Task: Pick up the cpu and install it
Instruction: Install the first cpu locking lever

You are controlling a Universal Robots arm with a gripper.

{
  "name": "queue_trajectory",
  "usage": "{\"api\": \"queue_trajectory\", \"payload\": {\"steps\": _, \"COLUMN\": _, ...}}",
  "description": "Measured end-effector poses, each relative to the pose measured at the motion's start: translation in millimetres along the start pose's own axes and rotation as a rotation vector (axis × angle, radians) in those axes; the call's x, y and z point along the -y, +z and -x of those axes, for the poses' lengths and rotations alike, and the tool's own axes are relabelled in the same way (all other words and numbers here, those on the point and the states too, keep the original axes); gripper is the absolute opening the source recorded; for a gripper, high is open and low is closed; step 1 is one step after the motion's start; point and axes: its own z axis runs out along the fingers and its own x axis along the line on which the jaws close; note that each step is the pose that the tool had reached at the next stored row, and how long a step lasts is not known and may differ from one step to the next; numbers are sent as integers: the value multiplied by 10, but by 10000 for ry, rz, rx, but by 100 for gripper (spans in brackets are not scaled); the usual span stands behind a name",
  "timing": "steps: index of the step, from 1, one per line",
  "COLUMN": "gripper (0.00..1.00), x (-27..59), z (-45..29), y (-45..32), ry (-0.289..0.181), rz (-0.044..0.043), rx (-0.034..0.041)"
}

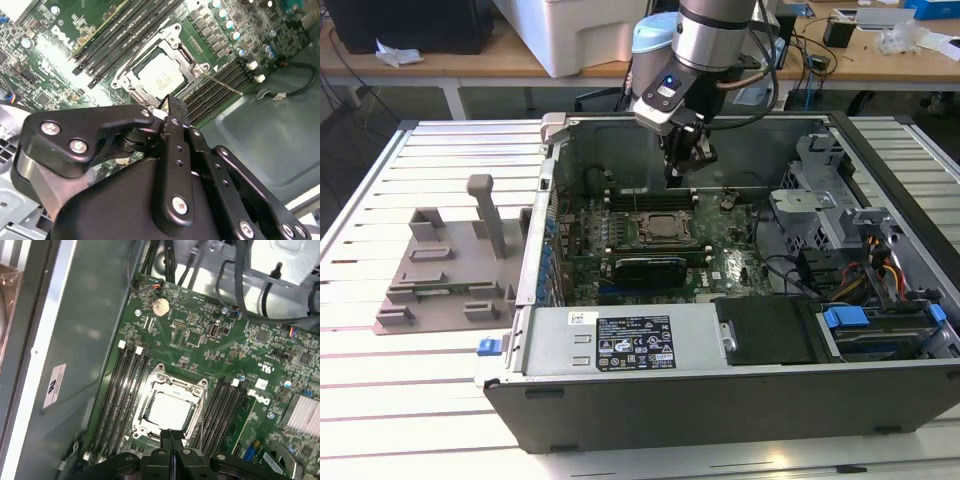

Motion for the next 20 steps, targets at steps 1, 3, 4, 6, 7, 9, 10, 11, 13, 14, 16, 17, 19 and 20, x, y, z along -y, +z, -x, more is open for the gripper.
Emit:
{"api": "queue_trajectory", "payload": {"steps": 1, "gripper": 11, "x": 0, "z": 0, "y": 0, "ry": -283, "rz": -12, "rx": 32}}
{"api": "queue_trajectory", "payload": {"steps": 3, "gripper": 11, "x": 0, "z": 0, "y": 0, "ry": -695, "rz": -30, "rx": 81}}
{"api": "queue_trajectory", "payload": {"steps": 4, "gripper": 11, "x": 0, "z": 0, "y": 0, "ry": -766, "rz": -33, "rx": 90}}
{"api": "queue_trajectory", "payload": {"steps": 6, "gripper": 11, "x": 0, "z": 0, "y": 0, "ry": -943, "rz": -41, "rx": 111}}
{"api": "queue_trajectory", "payload": {"steps": 7, "gripper": 11, "x": 0, "z": 0, "y": 0, "ry": -1018, "rz": -44, "rx": 119}}
{"api": "queue_trajectory", "payload": {"steps": 9, "gripper": 11, "x": 0, "z": 0, "y": 0, "ry": -1301, "rz": -57, "rx": 153}}
{"api": "queue_trajectory", "payload": {"steps": 10, "gripper": 11, "x": 0, "z": 0, "y": 0, "ry": -1443, "rz": -63, "rx": 170}}
{"api": "queue_trajectory", "payload": {"steps": 11, "gripper": 11, "x": 0, "z": 0, "y": 0, "ry": -1563, "rz": -68, "rx": 184}}
{"api": "queue_trajectory", "payload": {"steps": 13, "gripper": 11, "x": 0, "z": 0, "y": 0, "ry": -1779, "rz": -78, "rx": 209}}
{"api": "queue_trajectory", "payload": {"steps": 14, "gripper": 11, "x": 0, "z": 0, "y": 0, "ry": -1915, "rz": -84, "rx": 225}}
{"api": "queue_trajectory", "payload": {"steps": 16, "gripper": 11, "x": 0, "z": 0, "y": 0, "ry": -2260, "rz": -99, "rx": 266}}
{"api": "queue_trajectory", "payload": {"steps": 17, "gripper": 11, "x": 0, "z": 0, "y": 0, "ry": -2333, "rz": -102, "rx": 274}}
{"api": "queue_trajectory", "payload": {"steps": 19, "gripper": 11, "x": 0, "z": 0, "y": 0, "ry": -2513, "rz": -110, "rx": 295}}
{"api": "queue_trajectory", "payload": {"steps": 20, "gripper": 11, "x": 0, "z": 0, "y": 0, "ry": -2607, "rz": -114, "rx": 307}}
